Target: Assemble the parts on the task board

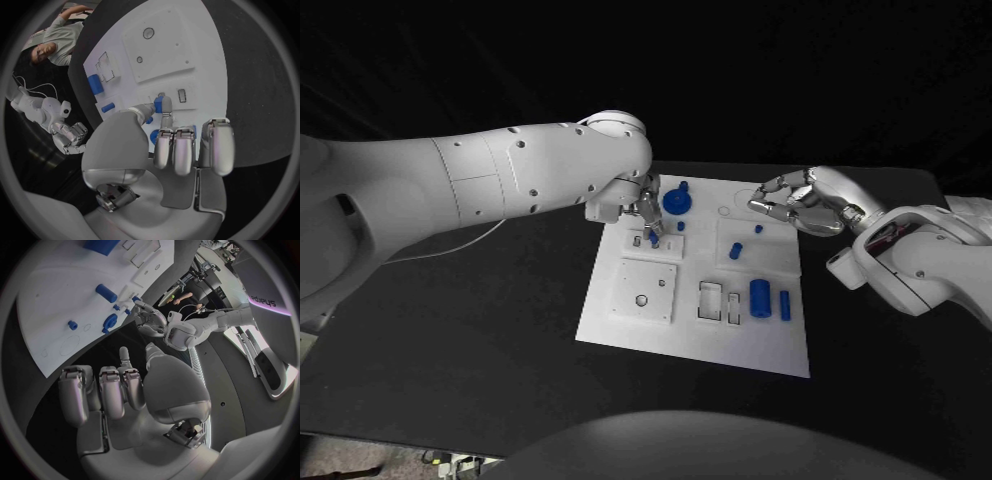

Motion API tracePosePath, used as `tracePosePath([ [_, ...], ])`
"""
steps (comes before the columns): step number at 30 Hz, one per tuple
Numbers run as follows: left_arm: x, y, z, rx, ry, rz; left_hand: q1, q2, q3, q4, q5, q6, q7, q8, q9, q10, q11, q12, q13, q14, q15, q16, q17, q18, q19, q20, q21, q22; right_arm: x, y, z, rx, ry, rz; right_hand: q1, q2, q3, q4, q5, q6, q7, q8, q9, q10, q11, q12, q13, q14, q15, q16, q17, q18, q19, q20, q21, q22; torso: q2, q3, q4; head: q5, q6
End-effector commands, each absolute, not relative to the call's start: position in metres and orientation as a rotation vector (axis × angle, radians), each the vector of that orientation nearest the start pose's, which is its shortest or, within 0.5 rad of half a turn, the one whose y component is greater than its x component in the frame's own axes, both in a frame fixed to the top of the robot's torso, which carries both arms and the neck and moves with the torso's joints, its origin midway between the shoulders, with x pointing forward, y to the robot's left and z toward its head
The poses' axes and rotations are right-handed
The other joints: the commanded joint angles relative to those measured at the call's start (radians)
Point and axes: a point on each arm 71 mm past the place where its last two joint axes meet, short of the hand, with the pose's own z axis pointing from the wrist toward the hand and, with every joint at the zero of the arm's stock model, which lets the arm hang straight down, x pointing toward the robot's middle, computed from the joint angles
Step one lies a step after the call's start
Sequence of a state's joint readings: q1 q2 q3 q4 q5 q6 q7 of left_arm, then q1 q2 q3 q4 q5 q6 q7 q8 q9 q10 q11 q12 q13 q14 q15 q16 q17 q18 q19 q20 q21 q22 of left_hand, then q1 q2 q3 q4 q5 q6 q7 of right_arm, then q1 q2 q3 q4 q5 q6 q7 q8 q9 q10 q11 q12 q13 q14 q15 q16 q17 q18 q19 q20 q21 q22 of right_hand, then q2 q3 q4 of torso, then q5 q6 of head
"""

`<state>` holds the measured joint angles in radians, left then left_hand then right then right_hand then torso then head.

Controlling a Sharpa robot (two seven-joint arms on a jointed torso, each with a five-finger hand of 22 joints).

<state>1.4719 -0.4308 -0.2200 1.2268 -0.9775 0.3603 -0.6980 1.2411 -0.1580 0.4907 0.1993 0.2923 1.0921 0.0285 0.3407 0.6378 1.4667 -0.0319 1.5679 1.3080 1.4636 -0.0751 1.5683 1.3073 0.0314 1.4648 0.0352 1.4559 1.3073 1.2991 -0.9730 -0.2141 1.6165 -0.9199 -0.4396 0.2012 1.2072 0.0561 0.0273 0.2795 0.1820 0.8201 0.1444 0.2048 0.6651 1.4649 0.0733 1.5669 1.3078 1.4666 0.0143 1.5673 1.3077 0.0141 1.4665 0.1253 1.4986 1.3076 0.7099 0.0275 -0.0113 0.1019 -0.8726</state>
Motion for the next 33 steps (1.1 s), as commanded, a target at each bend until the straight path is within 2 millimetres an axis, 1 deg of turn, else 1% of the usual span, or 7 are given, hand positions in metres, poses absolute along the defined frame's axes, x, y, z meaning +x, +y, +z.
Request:
tracePosePath([
  [1,0.535,0.115,-0.1697,0.08,2.42,0.104,-0.004,0.006,0.076,-0.071,-0.003,0.0,-0.001,0.0,0.002,0.104,-0.008,0.003,0.263,0.107,-0.008,0.003,0.263,0.001,0.029,-0.004,-0.006,0.221,0.4578,-0.2353,-0.1829,0.164,1.629,1.011,0.007,-0.001,-0.007,0.001,0.0,0.008,-0.001,0.003,0.001,0.106,0.004,0.004,0.263,0.104,0.006,0.003,0.263,0.01,0.039,0.006,-0.003,0.232,0.001,-0.0012,-0.0002,0.0,0.0],
  [5,0.5343,0.114,-0.171,0.08,2.42,0.101,-0.01,0.008,0.077,-0.072,-0.008,-0.002,-0.001,-0.001,0.003,0.104,-0.007,0.003,0.263,0.107,-0.007,0.003,0.263,0.001,0.028,-0.004,-0.006,0.22,0.4577,-0.2343,-0.1832,0.163,1.628,1.013,0.007,-0.001,-0.007,0.001,0.0,0.008,-0.001,0.003,0.001,0.106,0.004,0.004,0.263,0.104,0.006,0.003,0.263,0.01,0.039,0.006,-0.003,0.232,0.0,-0.0007,-0.0008,0.001,0.0],
  [10,0.5344,0.1126,-0.1717,0.068,2.412,0.089,-0.013,0.009,0.078,-0.073,-0.01,-0.003,-0.001,-0.002,0.004,0.104,-0.007,0.003,0.263,0.107,-0.007,0.003,0.263,0.001,0.028,-0.004,-0.007,0.22,0.4577,-0.2324,-0.1833,0.16,1.627,1.017,0.007,-0.001,-0.008,0.001,0.0,0.008,-0.001,0.003,0.001,0.106,0.004,0.004,0.263,0.104,0.006,0.003,0.263,0.01,0.038,0.006,-0.004,0.232,0.001,-0.0009,0.0009,0.002,0.0],
  [19,0.5348,0.1116,-0.1734,0.057,2.41,0.077,-0.02,0.012,0.079,-0.075,-0.023,-0.007,0.0,-0.007,0.005,0.104,-0.006,0.003,0.263,0.107,-0.007,0.003,0.263,0.001,0.027,-0.003,-0.008,0.22,0.4578,-0.2322,-0.1837,0.16,1.63,1.016,0.007,-0.001,-0.008,0.002,0.0,0.008,-0.001,0.004,0.001,0.106,0.004,0.004,0.263,0.104,0.006,0.003,0.263,0.01,0.038,0.006,-0.004,0.232,0.0,-0.0013,0.0001,0.004,0.0],
  [22,0.5347,0.1116,-0.1744,0.051,2.416,0.073,-0.023,0.014,0.08,-0.076,-0.028,-0.007,0.0,-0.007,0.006,0.104,-0.006,0.003,0.263,0.107,-0.007,0.003,0.263,0.001,0.027,-0.003,-0.009,0.22,0.4576,-0.2322,-0.1837,0.161,1.631,1.016,0.008,-0.001,-0.008,0.002,0.0,0.008,-0.001,0.004,0.001,0.106,0.004,0.004,0.263,0.104,0.006,0.003,0.263,0.01,0.038,0.006,-0.004,0.232,0.001,-0.0007,0.0,0.004,0.0],
  [25,0.5347,0.1114,-0.1751,0.044,2.418,0.068,-0.026,0.015,0.079,-0.076,-0.031,-0.006,0.0,-0.008,0.007,0.104,-0.006,0.003,0.263,0.107,-0.006,0.003,0.263,0.001,0.027,-0.003,-0.009,0.22,0.4576,-0.2322,-0.1838,0.161,1.632,1.016,0.008,-0.001,-0.008,0.002,0.0,0.008,-0.001,0.004,0.001,0.106,0.004,0.004,0.263,0.104,0.006,0.003,0.263,0.01,0.038,0.006,-0.004,0.232,0.0,-0.0012,0.0003,0.003,0.0],
  [33,0.5339,0.1096,-0.1758,0.041,2.421,0.057,-0.026,0.016,0.079,-0.077,-0.032,-0.006,0.0,-0.008,0.007,0.104,-0.006,0.003,0.263,0.107,-0.006,0.003,0.263,0.001,0.027,-0.003,-0.009,0.22,0.4577,-0.2322,-0.1839,0.161,1.633,1.015,0.008,-0.001,-0.008,0.002,0.0,0.008,-0.001,0.004,0.001,0.106,0.004,0.004,0.263,0.104,0.006,0.003,0.263,0.01,0.038,0.006,-0.004,0.232,0.0,-0.0005,-0.0002,0.005,0.0],
])
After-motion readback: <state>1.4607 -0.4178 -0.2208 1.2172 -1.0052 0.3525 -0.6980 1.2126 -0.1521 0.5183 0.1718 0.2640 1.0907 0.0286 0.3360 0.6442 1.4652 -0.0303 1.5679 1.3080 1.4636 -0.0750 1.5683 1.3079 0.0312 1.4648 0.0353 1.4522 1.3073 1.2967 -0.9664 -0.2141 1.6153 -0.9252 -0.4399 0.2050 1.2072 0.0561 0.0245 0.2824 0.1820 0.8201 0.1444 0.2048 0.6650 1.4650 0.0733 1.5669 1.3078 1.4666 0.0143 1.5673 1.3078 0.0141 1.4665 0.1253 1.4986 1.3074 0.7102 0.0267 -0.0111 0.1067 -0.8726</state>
